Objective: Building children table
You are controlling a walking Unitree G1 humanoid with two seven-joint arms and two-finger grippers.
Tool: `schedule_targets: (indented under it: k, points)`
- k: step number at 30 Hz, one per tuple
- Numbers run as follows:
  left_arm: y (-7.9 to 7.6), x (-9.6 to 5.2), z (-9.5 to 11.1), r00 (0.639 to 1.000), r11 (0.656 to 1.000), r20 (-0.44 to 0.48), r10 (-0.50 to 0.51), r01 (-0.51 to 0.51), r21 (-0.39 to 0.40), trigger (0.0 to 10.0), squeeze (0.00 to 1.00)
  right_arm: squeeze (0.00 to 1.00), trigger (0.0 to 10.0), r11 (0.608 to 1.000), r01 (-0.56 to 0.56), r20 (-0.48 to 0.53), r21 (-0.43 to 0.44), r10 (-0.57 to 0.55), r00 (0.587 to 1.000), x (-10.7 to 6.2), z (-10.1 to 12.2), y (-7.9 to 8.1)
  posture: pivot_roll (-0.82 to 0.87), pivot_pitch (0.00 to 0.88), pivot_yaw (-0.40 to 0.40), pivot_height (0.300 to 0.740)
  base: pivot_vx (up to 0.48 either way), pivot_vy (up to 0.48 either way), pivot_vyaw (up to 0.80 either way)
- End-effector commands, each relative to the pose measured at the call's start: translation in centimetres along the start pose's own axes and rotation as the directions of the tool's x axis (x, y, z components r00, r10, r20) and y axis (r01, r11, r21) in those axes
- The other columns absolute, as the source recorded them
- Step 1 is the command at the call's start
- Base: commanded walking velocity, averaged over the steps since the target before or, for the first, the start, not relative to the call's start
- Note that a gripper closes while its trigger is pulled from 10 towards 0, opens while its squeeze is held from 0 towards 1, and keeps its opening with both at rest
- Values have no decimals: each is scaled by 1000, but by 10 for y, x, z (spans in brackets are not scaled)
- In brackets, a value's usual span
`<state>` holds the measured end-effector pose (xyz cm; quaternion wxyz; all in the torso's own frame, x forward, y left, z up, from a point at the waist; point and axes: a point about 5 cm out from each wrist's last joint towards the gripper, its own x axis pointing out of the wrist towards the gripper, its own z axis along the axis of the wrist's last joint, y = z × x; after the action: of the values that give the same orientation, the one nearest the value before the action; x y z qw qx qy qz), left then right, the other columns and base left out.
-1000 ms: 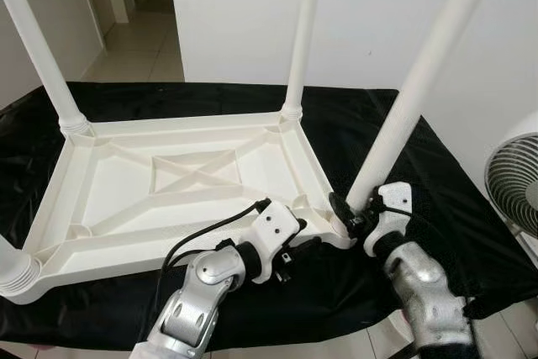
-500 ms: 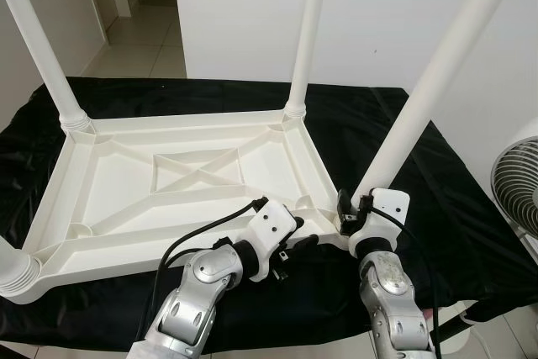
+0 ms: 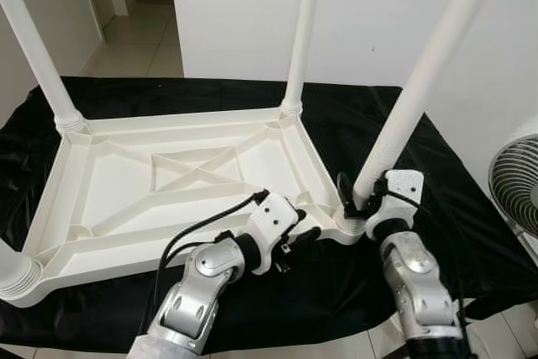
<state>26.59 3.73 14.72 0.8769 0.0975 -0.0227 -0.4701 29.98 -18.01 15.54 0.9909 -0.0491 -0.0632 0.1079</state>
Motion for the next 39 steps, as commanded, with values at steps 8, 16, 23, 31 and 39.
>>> schedule_targets:
  k: [8, 16, 23, 31, 39]
  points:
    - [4, 2, -2, 996, 996, -4, 86, -86, -6, 10000, 0, 0, 10000, 891, -453, -88, -44, 448, 890, 1, -12, 7, 3, 9, -56, 740, 0, 0, 0]
    - [4, 2, 0, 996, 996, 3, 90, -90, -6, 10000, 0, 0, 0, 827, -560, -116, -48, 552, 826, 1, -22, 15, 16, 0, -62, 740, 0, 0, 0]
    - [5, 2, -1, 996, 996, 0, 89, -89, -4, 10000, 0, 0, 0, 835, -550, -129, -22, 543, 830, -3, -26, 9, 12, 0, -57, 740, 0, 0, 0]
    - [5, 3, -2, 997, 997, -2, 76, -76, 0, 10000, 0, 0, 0, 939, -340, -236, -44, 321, 917, 0, -41, -9, -2, 0, -47, 740, 0, 0, 0]
    - [1, 4, -3, 999, 999, -5, 54, -54, -6, 10000, 0, 0, 0, 999, -27, -205, 46, 36, 978, -10, -40, 7, -13, 0, -40, 740, 0, 0, 0]
